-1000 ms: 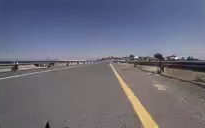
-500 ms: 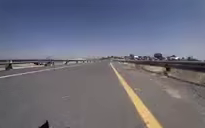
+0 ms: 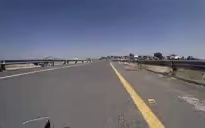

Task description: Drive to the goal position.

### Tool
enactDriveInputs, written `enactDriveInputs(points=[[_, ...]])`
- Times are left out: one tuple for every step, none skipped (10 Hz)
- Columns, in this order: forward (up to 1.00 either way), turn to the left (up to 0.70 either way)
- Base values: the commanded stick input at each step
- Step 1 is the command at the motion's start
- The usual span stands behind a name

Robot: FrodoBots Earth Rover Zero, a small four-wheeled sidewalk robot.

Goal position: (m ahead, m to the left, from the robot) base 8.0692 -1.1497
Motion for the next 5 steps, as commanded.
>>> enactDriveInputs(points=[[1.0,0.0],[1.0,0.0],[1.0,0.0],[1.0,0.0],[1.0,0.0]])
